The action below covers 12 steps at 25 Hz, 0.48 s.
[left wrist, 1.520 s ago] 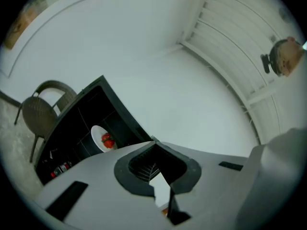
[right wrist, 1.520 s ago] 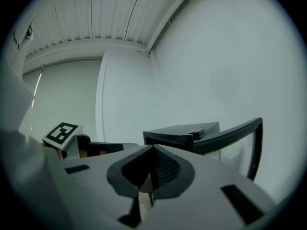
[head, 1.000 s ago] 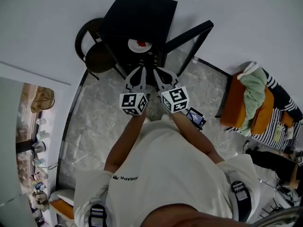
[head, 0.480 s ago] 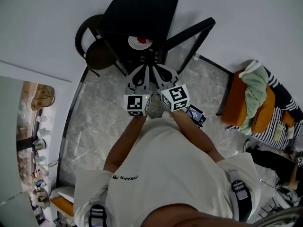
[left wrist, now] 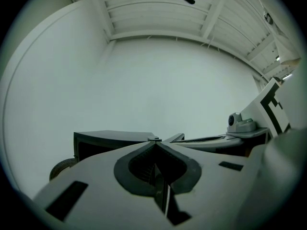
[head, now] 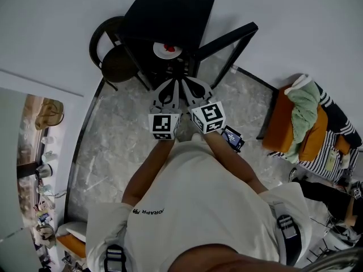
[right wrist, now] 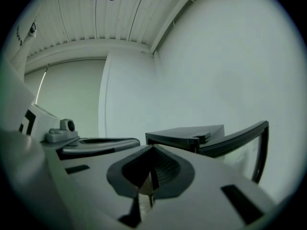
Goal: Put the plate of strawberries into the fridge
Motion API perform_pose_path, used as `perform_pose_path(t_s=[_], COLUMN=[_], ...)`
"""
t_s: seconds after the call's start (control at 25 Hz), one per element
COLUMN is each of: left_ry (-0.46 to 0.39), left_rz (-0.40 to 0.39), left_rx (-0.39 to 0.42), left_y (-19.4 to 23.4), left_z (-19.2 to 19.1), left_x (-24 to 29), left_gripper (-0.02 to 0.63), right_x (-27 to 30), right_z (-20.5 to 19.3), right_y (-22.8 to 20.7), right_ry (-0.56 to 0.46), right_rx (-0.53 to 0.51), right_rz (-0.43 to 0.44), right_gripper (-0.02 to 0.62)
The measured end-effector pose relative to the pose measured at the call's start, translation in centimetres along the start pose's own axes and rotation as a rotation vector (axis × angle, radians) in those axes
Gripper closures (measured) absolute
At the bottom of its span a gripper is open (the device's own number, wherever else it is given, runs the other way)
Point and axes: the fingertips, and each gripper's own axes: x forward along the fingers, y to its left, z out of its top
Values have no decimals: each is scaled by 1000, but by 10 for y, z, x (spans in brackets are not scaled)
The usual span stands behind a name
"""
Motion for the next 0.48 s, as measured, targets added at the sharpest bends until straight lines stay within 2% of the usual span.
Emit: perform_pose_path(t_s=[0.48], left_ry=[22], left_rz=[-31], left_rx=[-15], left_y=[-5], left_z=[-7], left_x=[-1], left_gripper=[604], right_x=[1], right_z=[-1], right_y=[9], right_ry=[-7], right_rx=[-14], right_rz=[23], right_gripper=[584])
